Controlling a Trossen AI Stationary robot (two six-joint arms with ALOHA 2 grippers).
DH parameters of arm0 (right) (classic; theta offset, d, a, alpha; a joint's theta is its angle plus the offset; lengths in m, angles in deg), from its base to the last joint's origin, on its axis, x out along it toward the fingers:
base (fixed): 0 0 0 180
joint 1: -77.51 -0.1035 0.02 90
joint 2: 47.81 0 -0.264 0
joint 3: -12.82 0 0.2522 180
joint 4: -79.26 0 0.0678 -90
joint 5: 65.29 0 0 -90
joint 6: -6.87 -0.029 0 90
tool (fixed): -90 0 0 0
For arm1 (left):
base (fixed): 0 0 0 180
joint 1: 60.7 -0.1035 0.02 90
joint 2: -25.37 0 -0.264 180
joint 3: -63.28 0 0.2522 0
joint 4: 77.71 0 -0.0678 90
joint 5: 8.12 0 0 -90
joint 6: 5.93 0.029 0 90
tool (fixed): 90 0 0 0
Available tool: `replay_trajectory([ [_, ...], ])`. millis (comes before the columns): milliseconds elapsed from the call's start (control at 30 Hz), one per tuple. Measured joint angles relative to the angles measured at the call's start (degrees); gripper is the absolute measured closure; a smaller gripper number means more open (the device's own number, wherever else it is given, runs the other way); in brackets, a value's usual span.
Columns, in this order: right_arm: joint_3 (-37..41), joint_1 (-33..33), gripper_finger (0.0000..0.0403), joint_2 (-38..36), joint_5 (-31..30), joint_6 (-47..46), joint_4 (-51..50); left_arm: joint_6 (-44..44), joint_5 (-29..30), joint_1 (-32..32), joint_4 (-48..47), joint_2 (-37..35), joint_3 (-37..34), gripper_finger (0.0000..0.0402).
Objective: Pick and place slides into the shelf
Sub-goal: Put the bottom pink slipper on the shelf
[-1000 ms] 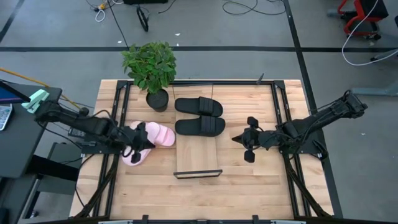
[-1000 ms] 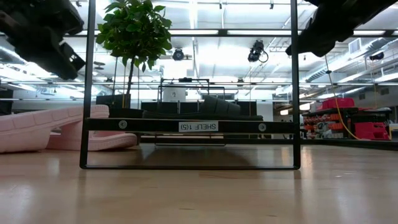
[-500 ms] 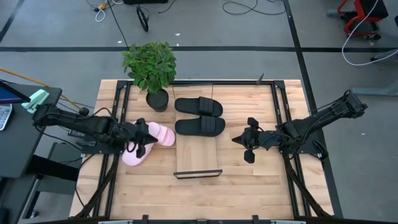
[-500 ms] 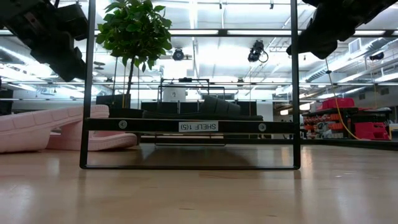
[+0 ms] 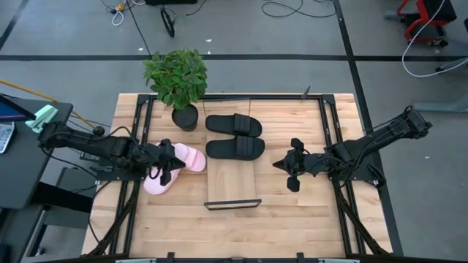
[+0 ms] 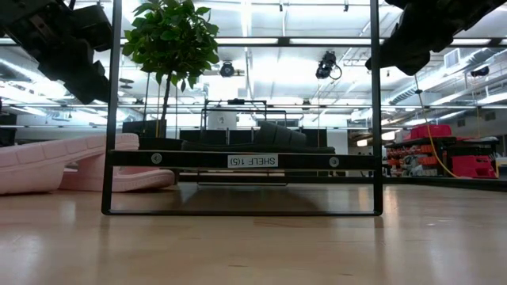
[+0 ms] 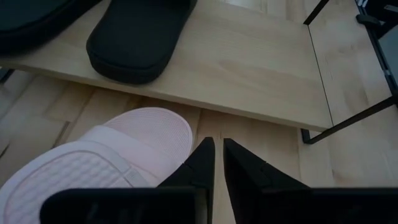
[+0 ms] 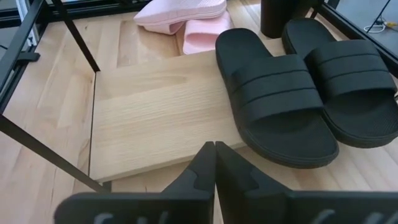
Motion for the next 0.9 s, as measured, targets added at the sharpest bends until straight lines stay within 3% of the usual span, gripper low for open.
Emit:
replay_trajectory([
  [300, 0.0, 0.0, 0.0391, 0.0, 0.0, 0.1, 0.0, 0.0, 0.0, 0.0, 0.1, 0.0, 0.0, 0.0378],
  [633, 0.0, 0.0, 0.0390, 0.0, 0.0, 0.1, 0.0, 0.0, 0.0, 0.0, 1.2, 0.0, 0.0, 0.0366],
  [900, 0.0, 0.0, 0.0389, 0.0, 0.0, 0.1, 0.0, -4.6, 0.0, 0.0, 3.0, 0.0, 0.0, 0.0373],
])
